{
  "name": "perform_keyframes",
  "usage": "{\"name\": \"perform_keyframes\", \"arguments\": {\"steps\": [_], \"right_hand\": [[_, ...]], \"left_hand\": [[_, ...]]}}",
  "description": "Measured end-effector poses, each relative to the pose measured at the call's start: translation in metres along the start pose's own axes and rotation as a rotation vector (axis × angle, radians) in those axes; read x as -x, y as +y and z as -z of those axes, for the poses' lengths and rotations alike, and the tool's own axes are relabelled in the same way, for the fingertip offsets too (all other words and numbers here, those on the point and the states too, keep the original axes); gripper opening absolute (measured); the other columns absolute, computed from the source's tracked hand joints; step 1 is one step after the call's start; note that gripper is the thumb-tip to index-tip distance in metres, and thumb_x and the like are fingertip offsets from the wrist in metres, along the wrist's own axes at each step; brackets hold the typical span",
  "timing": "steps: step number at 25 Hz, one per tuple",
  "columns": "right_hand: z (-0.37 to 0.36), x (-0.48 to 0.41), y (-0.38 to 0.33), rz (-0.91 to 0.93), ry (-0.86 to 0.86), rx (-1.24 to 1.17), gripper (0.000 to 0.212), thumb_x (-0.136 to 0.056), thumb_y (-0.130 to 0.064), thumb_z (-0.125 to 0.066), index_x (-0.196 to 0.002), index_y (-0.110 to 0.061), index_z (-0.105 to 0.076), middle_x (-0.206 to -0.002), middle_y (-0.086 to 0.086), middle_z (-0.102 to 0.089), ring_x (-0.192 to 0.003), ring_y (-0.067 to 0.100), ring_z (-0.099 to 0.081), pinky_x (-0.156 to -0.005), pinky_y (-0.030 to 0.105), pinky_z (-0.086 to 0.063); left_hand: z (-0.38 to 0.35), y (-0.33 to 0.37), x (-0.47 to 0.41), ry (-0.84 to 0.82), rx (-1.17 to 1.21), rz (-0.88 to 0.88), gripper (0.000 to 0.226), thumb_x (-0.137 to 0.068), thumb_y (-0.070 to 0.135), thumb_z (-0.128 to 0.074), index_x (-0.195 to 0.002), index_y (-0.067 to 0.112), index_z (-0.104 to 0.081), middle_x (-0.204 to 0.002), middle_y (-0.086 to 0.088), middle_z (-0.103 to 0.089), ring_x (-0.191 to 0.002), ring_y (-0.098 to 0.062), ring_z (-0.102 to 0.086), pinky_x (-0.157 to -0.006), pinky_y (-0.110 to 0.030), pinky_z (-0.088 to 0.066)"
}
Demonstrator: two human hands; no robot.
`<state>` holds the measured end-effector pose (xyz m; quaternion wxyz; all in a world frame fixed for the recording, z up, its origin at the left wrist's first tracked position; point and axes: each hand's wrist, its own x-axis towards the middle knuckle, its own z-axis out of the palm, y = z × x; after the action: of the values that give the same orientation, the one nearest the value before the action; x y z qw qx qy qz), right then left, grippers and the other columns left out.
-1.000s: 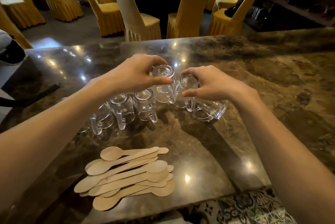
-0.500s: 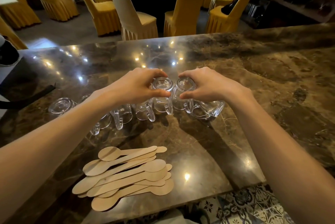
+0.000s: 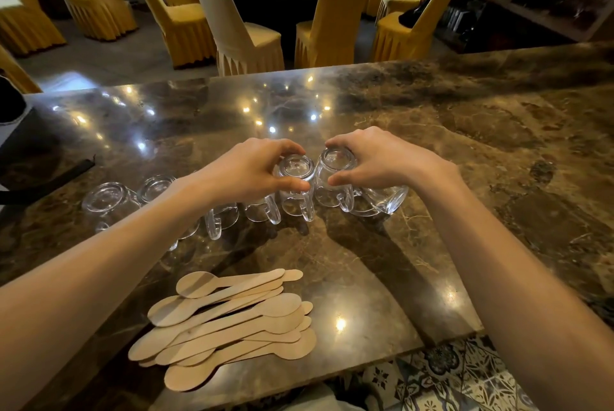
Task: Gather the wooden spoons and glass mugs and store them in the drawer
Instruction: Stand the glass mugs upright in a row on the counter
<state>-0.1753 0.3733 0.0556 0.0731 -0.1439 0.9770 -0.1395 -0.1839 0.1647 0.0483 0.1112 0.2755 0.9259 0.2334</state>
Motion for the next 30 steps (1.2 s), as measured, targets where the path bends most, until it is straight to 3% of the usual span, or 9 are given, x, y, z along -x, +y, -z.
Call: {"name": "perform_keyframes", "arguments": {"steps": [9, 12, 14, 16, 20, 26, 30], "right_hand": [[-0.004, 0.000, 0.002, -0.003, 0.023, -0.014, 0.072, -0.076, -0.047, -0.071, -0.139, -0.027, -0.042, -0.134, 0.002, -0.056, -0.122, 0.023, -0.051, -0.094, 0.033, -0.041], [-0.006, 0.005, 0.006, -0.004, 0.047, -0.084, 0.078, -0.074, -0.052, -0.071, -0.141, -0.027, -0.039, -0.139, -0.001, -0.051, -0.124, 0.019, -0.049, -0.099, 0.034, -0.041], [-0.009, 0.015, 0.011, -0.021, 0.148, -0.202, 0.078, -0.072, -0.055, -0.070, -0.139, -0.026, -0.041, -0.136, -0.004, -0.053, -0.116, 0.011, -0.051, -0.098, 0.032, -0.043], [-0.016, 0.028, 0.019, -0.057, 0.330, -0.294, 0.070, -0.074, -0.052, -0.069, -0.134, -0.024, -0.047, -0.128, -0.006, -0.058, -0.106, 0.005, -0.050, -0.094, 0.028, -0.044], [-0.040, 0.055, 0.037, -0.245, 0.628, -0.442, 0.058, -0.077, -0.041, -0.072, -0.128, -0.022, -0.053, -0.122, -0.004, -0.061, -0.105, 0.008, -0.053, -0.095, 0.034, -0.047], [-0.076, 0.070, 0.045, -0.372, 0.612, -0.489, 0.066, -0.074, -0.037, -0.076, -0.131, -0.018, -0.050, -0.125, 0.003, -0.058, -0.104, 0.012, -0.054, -0.093, 0.032, -0.047], [-0.087, 0.070, 0.044, -0.396, 0.648, -0.498, 0.064, -0.074, -0.033, -0.077, -0.130, -0.017, -0.051, -0.123, 0.005, -0.061, -0.100, 0.014, -0.057, -0.092, 0.032, -0.048]], "left_hand": [[0.001, -0.003, -0.001, -0.043, -0.027, 0.000, 0.072, -0.074, 0.050, -0.062, -0.136, 0.020, -0.042, -0.136, -0.003, -0.052, -0.123, -0.018, -0.049, -0.097, -0.028, -0.040], [0.001, 0.002, 0.004, -0.019, -0.082, -0.033, 0.081, -0.071, 0.056, -0.057, -0.140, 0.019, -0.037, -0.141, -0.003, -0.048, -0.128, -0.018, -0.044, -0.103, -0.030, -0.036], [0.004, 0.006, 0.015, 0.101, -0.094, -0.086, 0.080, -0.072, 0.059, -0.051, -0.139, 0.017, -0.039, -0.140, -0.002, -0.048, -0.128, -0.017, -0.044, -0.106, -0.032, -0.035], [0.005, 0.005, 0.033, 0.285, -0.044, -0.165, 0.066, -0.080, 0.056, -0.050, -0.133, 0.018, -0.047, -0.134, 0.001, -0.053, -0.122, -0.014, -0.050, -0.103, -0.036, -0.041], [-0.011, -0.004, 0.080, 0.536, 0.010, -0.257, 0.039, -0.088, 0.040, -0.054, -0.121, 0.018, -0.057, -0.122, 0.006, -0.057, -0.111, -0.008, -0.056, -0.094, -0.032, -0.049], [-0.068, 0.004, 0.142, 0.409, -0.109, -0.289, 0.039, -0.092, 0.042, -0.051, -0.119, 0.018, -0.063, -0.127, 0.004, -0.058, -0.119, -0.011, -0.053, -0.096, -0.036, -0.048], [-0.113, 0.013, 0.169, 0.277, -0.167, -0.497, 0.031, -0.091, 0.040, -0.057, -0.114, 0.023, -0.068, -0.126, 0.007, -0.061, -0.122, -0.007, -0.052, -0.103, -0.030, -0.042]]}}
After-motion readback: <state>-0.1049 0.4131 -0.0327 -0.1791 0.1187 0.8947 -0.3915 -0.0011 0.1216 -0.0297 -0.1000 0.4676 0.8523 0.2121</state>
